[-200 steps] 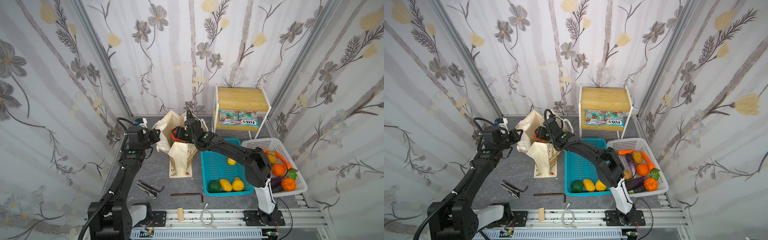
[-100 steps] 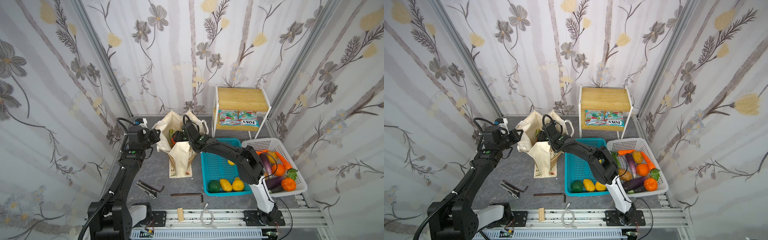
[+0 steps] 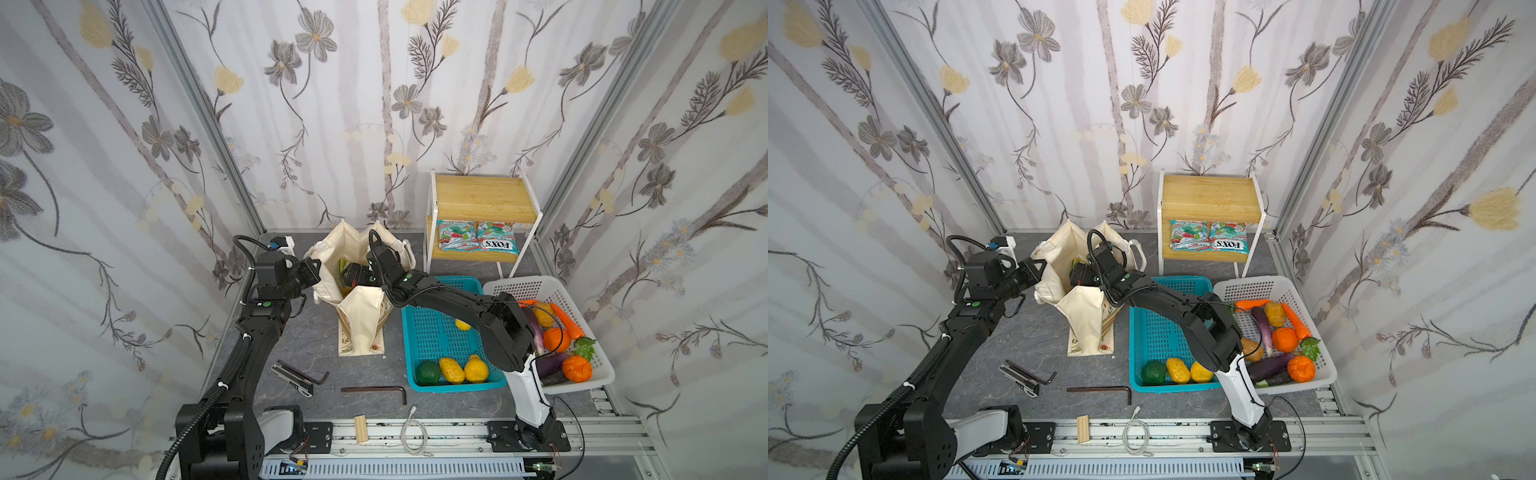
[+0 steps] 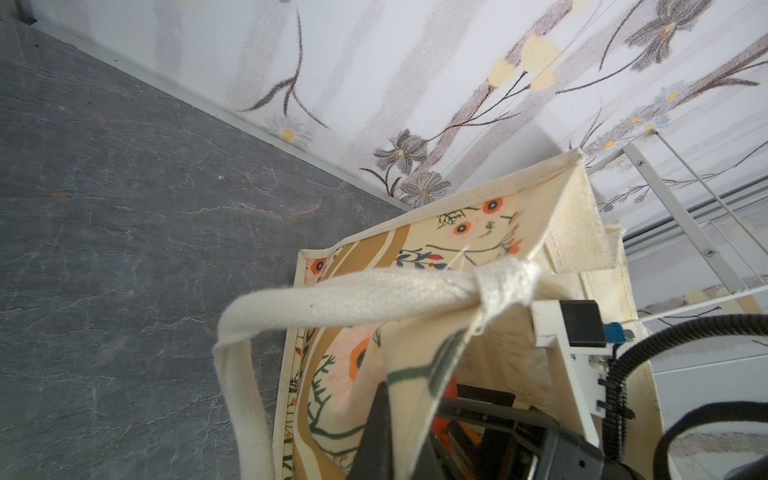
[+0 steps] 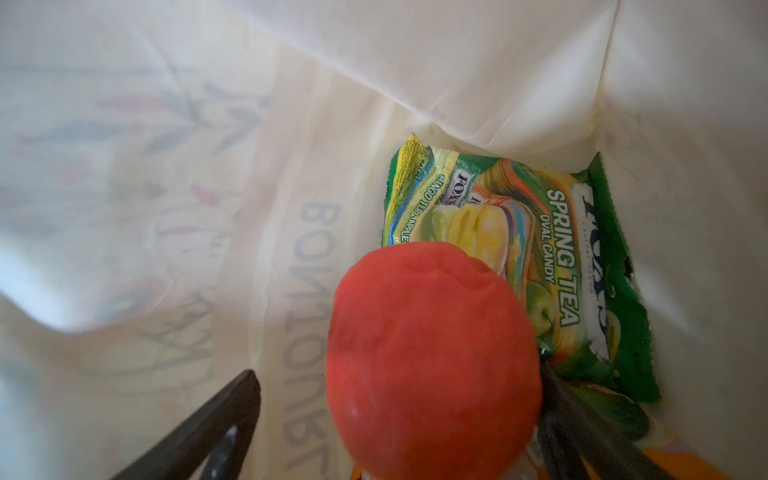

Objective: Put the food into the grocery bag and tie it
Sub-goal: 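Open the right gripper to release the tomato inside the tote, then raise the right gripper out of the tote and move it over the white basket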

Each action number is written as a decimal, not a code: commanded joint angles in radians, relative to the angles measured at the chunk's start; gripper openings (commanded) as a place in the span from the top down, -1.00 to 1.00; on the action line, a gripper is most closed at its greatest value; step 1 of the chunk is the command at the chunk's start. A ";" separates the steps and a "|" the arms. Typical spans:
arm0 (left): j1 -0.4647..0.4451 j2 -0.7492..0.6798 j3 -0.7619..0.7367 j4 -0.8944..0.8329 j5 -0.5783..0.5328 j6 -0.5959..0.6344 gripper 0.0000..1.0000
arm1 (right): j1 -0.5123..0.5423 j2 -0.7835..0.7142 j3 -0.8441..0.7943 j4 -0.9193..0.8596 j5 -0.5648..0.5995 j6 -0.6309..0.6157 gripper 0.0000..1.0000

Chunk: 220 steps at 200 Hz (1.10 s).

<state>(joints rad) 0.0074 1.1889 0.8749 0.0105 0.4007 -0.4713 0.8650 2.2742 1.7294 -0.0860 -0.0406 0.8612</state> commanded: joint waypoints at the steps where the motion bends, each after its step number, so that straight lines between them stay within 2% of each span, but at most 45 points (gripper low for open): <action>1: 0.000 -0.003 0.004 -0.001 0.012 -0.001 1.00 | 0.004 -0.045 -0.019 0.054 -0.002 -0.044 -0.99; 18: 0.000 -0.002 0.004 -0.001 0.010 -0.001 1.00 | 0.006 -0.077 -0.021 0.045 0.012 -0.080 -0.99; 78: 0.000 -0.002 0.002 0.000 0.008 -0.001 1.00 | 0.019 -0.250 -0.026 -0.047 0.194 -0.159 -0.99; 97: 0.000 -0.002 0.003 -0.001 0.007 -0.001 1.00 | 0.009 -0.288 -0.029 -0.061 0.180 -0.224 -0.99; 129: 0.000 -0.003 0.003 -0.001 0.006 0.001 1.00 | -0.037 -0.367 -0.041 -0.134 0.110 -0.255 -0.99; 145: 0.000 -0.003 0.003 0.000 0.005 0.000 1.00 | -0.092 -0.426 -0.071 -0.146 0.101 -0.309 -0.99; 160: 0.000 -0.003 0.003 0.000 0.004 0.001 1.00 | -0.108 -0.499 -0.107 -0.168 0.181 -0.326 -0.97; 183: 0.000 -0.002 0.001 -0.001 0.001 0.002 1.00 | -0.109 -0.637 -0.204 -0.154 0.371 -0.385 -0.99; 220: 0.000 0.000 0.001 -0.001 0.000 0.002 1.00 | -0.131 -0.794 -0.321 -0.161 0.467 -0.509 -0.99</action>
<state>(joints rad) 0.0078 1.1889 0.8749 0.0101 0.3958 -0.4709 0.7448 1.5391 1.4647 -0.2497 0.2989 0.4564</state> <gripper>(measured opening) 0.051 0.995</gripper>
